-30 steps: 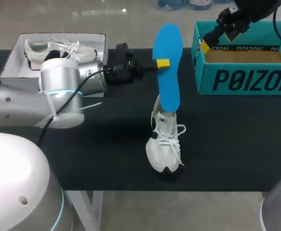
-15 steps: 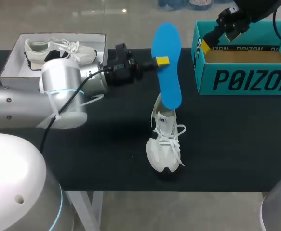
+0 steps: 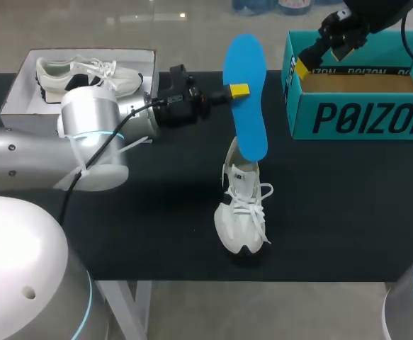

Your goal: Take the shoe out of the shoebox, open the shoe tongue, remove and reinsert the insole, then place the shoe into the shoebox

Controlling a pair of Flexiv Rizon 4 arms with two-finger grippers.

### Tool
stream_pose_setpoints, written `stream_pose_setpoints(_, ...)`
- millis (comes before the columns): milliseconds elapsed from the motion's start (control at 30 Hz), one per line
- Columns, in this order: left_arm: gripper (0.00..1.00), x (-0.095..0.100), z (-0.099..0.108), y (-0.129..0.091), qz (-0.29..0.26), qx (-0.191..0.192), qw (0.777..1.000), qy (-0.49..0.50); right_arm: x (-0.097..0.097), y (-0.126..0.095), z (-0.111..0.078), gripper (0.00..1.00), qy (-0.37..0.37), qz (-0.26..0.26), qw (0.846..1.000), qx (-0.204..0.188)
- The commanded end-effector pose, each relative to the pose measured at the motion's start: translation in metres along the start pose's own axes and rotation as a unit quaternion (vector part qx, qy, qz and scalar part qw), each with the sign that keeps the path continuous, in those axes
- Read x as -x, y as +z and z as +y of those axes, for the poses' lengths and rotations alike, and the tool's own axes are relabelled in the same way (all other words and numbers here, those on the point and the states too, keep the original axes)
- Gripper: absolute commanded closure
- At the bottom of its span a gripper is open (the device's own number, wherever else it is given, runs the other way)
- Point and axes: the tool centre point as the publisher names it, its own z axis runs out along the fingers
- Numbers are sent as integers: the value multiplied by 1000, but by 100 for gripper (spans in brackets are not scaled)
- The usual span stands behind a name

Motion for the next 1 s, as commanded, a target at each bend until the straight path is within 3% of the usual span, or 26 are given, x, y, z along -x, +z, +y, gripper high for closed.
stream_pose_setpoints(33, 100, -1, 0, 0, -1, 0, 1000, 0, 0, 0, 2, 0, 0, 0, 1000, -3)
stream_pose_setpoints(433, 100, -1, 0, 0, -1, 0, 1000, 0, 0, 0, 2, 0, 0, 0, 1000, -3)
stream_pose_setpoints(467, 100, -2, 6, 1, 6, -2, 1000, 21, 0, 0, 2, 0, 0, 0, 1000, -3)
stream_pose_setpoints(533, 100, 0, 17, 0, -33, 30, 996, 73, 0, 0, 2, 0, 0, 0, 1000, -3)
stream_pose_setpoints(700, 100, -1, 34, -1, -24, 78, 981, 174, 0, 0, 2, 0, 0, 0, 1000, -3)
stream_pose_setpoints(1000, 100, -21, 38, -12, 12, 105, 939, 328, 0, 0, 2, 0, 0, 0, 1000, -3)
